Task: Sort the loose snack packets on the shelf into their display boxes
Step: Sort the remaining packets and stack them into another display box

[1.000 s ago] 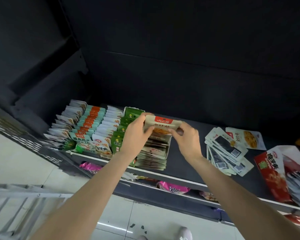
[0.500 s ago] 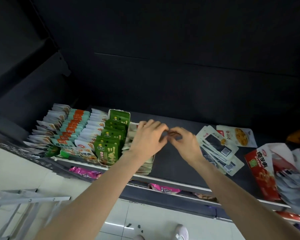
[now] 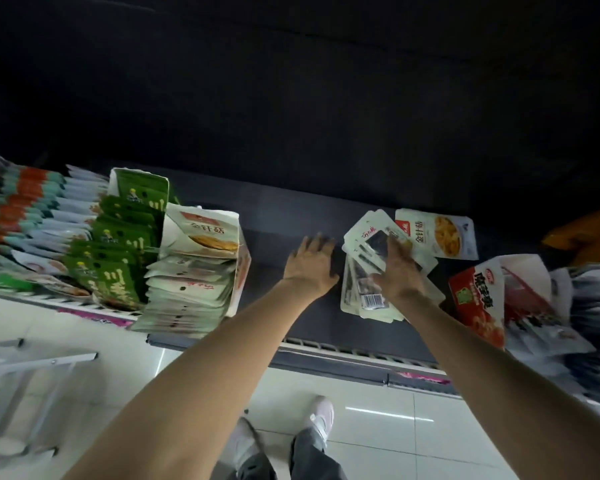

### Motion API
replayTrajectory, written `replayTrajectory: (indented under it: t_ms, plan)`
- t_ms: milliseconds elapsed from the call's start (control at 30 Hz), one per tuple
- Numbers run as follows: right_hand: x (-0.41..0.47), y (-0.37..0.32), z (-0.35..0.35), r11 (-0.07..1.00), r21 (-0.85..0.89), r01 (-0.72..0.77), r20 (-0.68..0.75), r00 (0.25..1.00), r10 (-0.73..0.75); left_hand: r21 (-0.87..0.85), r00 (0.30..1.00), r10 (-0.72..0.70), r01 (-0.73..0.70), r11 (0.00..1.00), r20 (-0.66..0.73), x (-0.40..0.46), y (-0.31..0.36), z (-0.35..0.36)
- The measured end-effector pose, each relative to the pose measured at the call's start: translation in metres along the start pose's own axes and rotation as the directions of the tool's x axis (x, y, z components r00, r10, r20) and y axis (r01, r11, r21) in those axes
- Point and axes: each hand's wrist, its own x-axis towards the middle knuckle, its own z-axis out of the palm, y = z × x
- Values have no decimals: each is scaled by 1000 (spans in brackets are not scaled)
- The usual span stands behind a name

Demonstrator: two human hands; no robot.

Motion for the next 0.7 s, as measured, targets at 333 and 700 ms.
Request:
replayTrajectory:
  t_ms: [333, 700]
  plan:
    - [-23, -2, -30, 957, 126, 263, -229, 946, -230, -521, 996, -84, 80, 850, 15, 3, -2, -11]
    - [-88, -76, -94, 308, 914, 264, -232, 963, -137, -505, 790, -32, -359, 785, -612, -87, -7, -115]
